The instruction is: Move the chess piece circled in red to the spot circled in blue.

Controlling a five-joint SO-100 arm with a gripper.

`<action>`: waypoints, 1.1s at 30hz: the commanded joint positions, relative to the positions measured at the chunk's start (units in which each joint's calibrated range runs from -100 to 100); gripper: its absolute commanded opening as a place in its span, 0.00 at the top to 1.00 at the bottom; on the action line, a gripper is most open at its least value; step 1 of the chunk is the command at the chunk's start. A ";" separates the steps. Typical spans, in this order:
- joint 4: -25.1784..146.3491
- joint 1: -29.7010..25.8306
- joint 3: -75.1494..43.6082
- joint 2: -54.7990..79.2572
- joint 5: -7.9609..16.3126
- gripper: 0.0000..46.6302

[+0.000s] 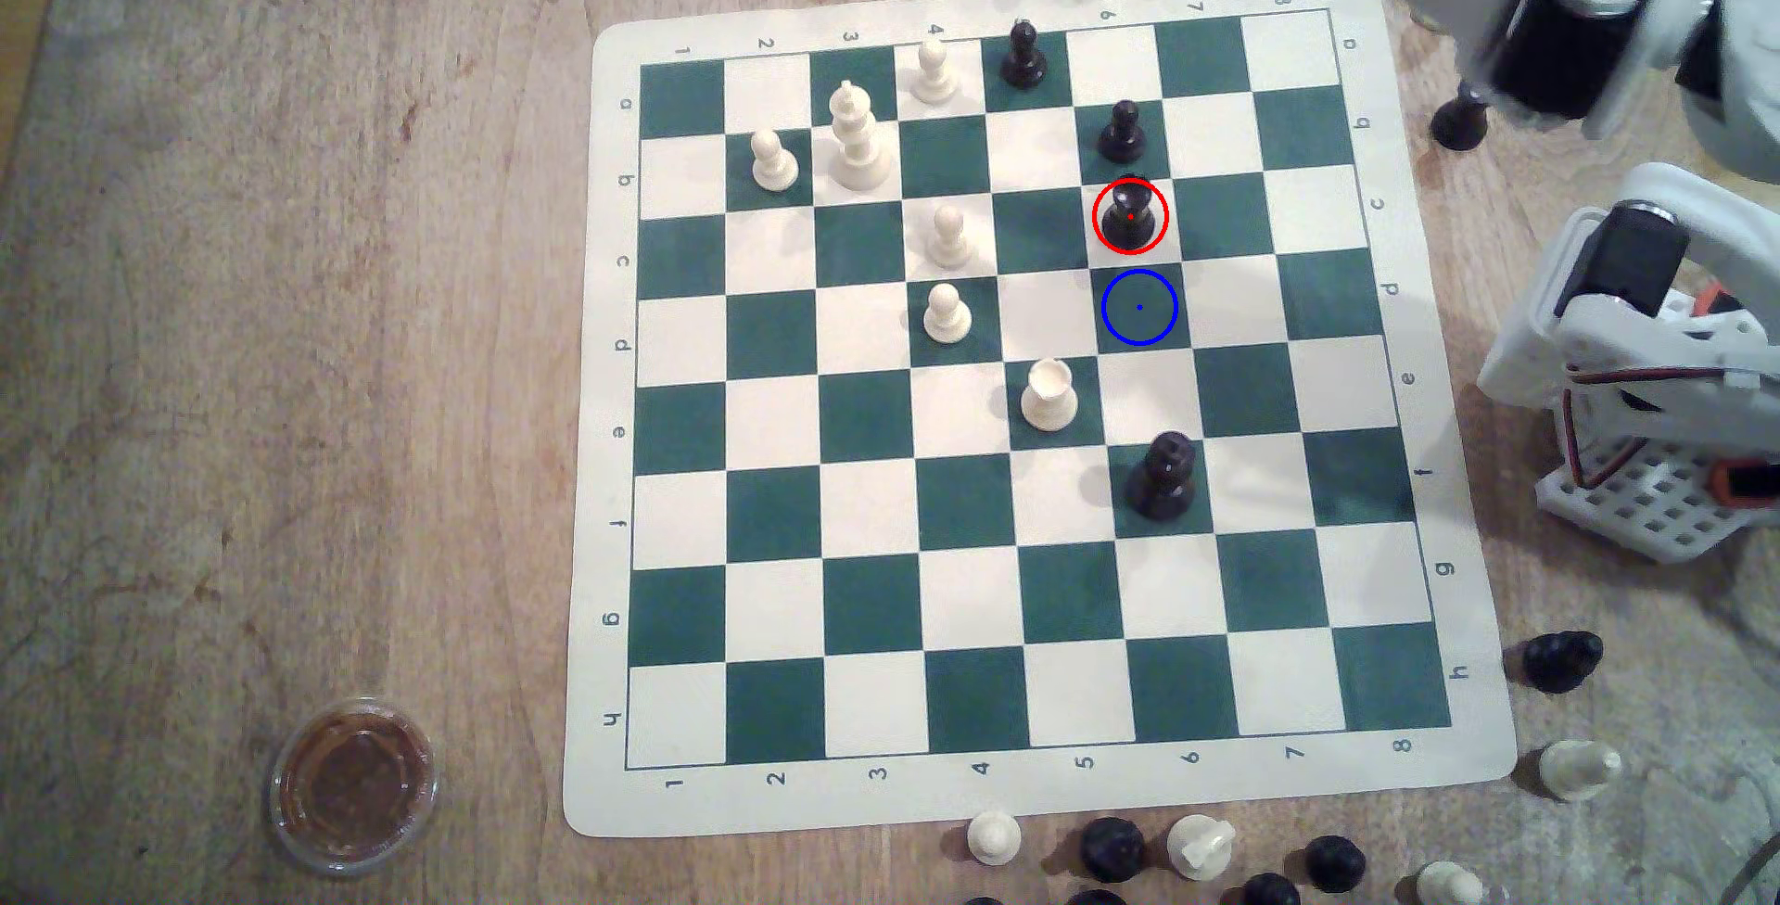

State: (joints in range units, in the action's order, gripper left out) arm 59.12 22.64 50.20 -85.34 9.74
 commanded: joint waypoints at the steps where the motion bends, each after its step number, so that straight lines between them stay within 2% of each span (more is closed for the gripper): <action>1: 11.23 -1.40 -6.50 6.22 1.81 0.88; 3: 12.21 -1.09 -6.69 8.85 2.59 0.83; 4: 13.11 -0.93 -7.41 12.59 3.76 0.76; 6: 13.28 -1.25 -7.68 15.73 5.23 0.70; 9: 13.52 -1.56 -8.14 22.26 7.77 0.69; 12: 13.77 -1.72 -9.59 26.76 9.18 0.69; 14: 14.10 -1.72 -11.40 30.84 10.65 0.71; 19: 17.29 -2.11 -12.94 37.37 10.94 0.72; 26: 14.50 -1.64 -13.85 46.63 10.99 0.61; 33: 10.00 -2.26 -13.30 51.89 10.60 0.55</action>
State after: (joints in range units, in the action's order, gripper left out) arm 71.55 21.02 40.17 -34.81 20.54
